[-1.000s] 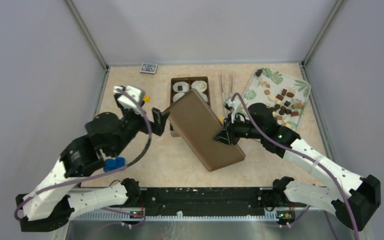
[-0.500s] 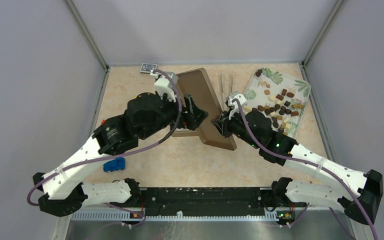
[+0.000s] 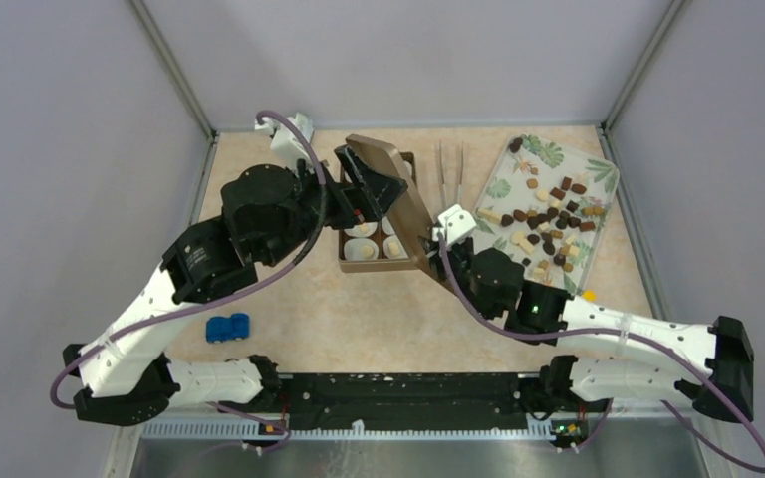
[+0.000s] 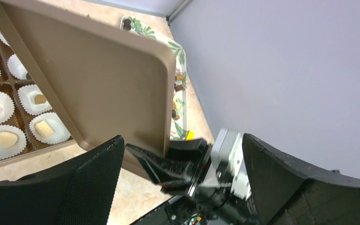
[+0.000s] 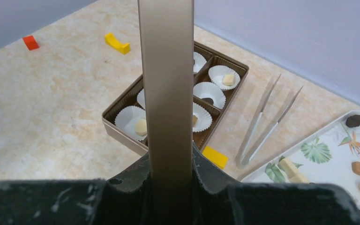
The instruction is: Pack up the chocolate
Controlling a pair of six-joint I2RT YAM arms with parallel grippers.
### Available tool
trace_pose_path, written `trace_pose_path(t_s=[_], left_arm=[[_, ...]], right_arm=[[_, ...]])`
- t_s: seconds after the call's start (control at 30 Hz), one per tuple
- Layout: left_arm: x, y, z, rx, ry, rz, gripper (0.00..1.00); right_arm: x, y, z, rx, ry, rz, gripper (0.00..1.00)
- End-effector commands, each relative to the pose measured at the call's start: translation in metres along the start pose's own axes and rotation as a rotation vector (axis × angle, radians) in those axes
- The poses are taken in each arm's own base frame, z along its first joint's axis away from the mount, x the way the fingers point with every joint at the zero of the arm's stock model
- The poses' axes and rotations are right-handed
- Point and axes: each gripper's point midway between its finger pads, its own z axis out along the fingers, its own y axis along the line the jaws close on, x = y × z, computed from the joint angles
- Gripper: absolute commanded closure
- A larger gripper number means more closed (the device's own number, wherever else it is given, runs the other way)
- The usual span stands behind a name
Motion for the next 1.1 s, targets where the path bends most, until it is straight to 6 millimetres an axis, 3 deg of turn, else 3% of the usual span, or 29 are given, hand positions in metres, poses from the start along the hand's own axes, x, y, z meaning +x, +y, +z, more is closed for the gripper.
trace_pose_path(t_s=[0.0,0.33,0.63,0.87,1.07], left_arm=[[-0.022,-0.002,0.004,-0.052,-0.074,-0.047,0.01],[-0.014,0.008,0.03,-0.111,-0.082,-0.014,0.01],[0.002,0.032,0.039,-0.175,-0.089,-0.004,0.26],[0.005,0.047,0.038,-0.226,-0.108,-0.006,0.3],[0.002,0.048,0.033,-0.214,-0.129,-0.018,0.41]], right_arm=[[-0.037,-0.005,-0.006,0.074,-0.144,-0.024,1.0],[-0.036,0.014,-0.008,0.111,-0.133,-0.144,1.0],[-0.027,0.016,-0.015,0.214,-0.154,-0.241,1.0],[-0.032,0.009,-0.024,0.399,-0.208,-0.362,1.0],[-0.027,0.006,-0.02,0.56,-0.179,-0.484,1.0]])
